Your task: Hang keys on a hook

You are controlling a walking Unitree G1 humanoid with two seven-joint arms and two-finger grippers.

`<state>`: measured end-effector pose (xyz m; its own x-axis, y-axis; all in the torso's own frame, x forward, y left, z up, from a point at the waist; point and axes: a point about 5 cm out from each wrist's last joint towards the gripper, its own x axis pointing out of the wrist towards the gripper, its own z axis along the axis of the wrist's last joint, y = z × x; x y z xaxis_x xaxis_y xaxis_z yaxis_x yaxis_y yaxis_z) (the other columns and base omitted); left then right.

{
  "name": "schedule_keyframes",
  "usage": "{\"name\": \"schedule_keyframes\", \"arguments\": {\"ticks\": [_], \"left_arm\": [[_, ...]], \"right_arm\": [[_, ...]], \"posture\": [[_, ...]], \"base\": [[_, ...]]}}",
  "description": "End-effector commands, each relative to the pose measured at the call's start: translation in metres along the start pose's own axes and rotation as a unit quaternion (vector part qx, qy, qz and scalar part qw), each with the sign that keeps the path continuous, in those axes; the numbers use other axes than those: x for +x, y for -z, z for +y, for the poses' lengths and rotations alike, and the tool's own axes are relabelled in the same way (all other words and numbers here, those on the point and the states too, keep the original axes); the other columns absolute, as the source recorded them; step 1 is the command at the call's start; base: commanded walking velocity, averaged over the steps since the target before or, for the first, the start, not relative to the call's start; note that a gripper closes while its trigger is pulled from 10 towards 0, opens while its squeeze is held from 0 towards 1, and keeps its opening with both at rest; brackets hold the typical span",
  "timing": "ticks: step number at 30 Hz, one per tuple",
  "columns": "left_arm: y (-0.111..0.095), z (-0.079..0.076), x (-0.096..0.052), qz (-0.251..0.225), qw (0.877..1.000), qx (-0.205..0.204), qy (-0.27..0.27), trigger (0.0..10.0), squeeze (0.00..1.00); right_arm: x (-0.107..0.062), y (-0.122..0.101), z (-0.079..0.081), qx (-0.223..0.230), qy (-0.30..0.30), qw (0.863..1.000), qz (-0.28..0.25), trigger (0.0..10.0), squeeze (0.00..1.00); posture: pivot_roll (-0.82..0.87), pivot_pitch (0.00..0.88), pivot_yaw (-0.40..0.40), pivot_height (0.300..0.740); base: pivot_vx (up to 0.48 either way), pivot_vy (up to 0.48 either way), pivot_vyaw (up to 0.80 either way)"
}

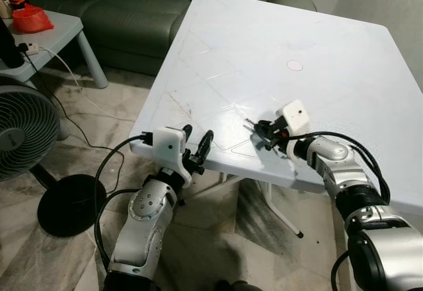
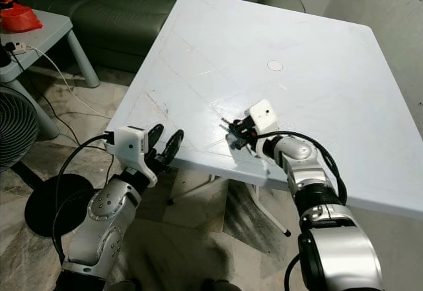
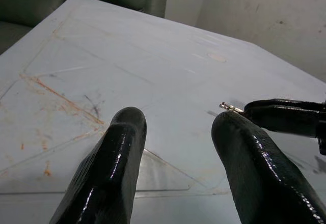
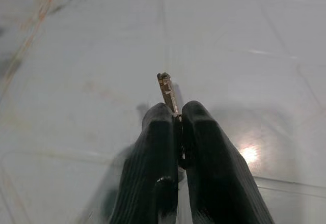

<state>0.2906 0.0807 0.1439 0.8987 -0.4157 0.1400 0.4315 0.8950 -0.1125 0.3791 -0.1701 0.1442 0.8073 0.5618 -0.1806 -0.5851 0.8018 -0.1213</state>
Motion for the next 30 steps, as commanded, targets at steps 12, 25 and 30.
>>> {"name": "schedule_keyframes", "arguments": {"ticks": [12,25,30], "left_arm": [[-0.001,-0.002,0.006,-0.003,1.000,0.000,-0.003,10.0,0.00],[-0.029,0.038,0.021,-0.043,0.997,0.033,-0.064,10.0,0.00],[-0.040,0.056,0.022,-0.057,0.994,0.046,-0.086,10.0,0.00]], "right_arm": [[-0.005,-0.039,-0.018,0.236,0.027,0.954,-0.182,0.0,0.00],[-0.022,-0.065,-0.016,0.109,0.151,0.944,-0.271,10.0,0.00],[-0.022,-0.064,-0.003,0.081,0.147,0.950,-0.263,10.0,0.00]], "posture": [[0.05,0.158,-0.094,0.740],[0.03,0.114,-0.079,0.740],[0.03,0.107,-0.075,0.740]], "base": [[0.000,0.000,0.00],[0.000,0.000,0.00],[0.000,0.000,0.00]]}}
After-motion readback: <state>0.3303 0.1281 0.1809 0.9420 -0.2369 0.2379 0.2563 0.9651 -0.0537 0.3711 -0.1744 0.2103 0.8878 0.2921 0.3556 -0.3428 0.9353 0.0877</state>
